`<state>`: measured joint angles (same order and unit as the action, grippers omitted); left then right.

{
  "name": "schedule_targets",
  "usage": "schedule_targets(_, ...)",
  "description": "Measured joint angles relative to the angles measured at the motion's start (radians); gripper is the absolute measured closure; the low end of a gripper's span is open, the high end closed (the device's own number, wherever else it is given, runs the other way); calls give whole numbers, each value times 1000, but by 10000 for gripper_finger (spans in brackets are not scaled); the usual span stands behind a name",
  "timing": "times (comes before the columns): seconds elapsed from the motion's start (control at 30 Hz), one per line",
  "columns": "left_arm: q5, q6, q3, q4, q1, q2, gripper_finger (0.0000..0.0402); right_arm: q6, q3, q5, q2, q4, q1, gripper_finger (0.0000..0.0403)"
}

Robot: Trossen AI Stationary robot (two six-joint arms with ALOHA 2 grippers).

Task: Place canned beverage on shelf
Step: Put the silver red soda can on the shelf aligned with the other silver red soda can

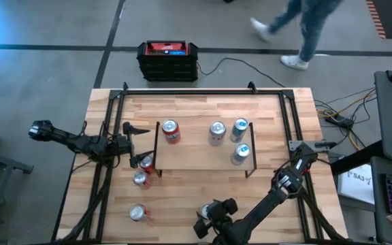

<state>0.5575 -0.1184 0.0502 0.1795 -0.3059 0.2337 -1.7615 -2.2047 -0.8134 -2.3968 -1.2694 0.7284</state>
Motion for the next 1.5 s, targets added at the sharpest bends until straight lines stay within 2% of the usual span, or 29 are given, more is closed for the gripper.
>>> schedule_targets(0.33, 0, 0, 0, 0, 0, 0, 2, -2, 0, -52, -14, 3, 19, 3)
schedule_targets(0.77, 0, 0, 0, 0, 0, 0, 2, 1, 0, -55, -14, 19, 51, 3)
schedule_targets(0.97, 0, 0, 0, 0, 0, 0, 2, -43, 0, -120, -14, 16, 45, 3)
schedule_targets(1.33, 0, 0, 0, -1, 0, 0, 2, -59, 2, -115, -48, 0, 26, 4)
schedule_targets(1.43, 0, 0, 0, -1, 0, 0, 2, -82, 2, -139, -59, 3, 26, 21)
schedule_targets(1.5, 0, 0, 0, -1, 0, 0, 2, -90, 2, -160, -66, 8, 30, 46)
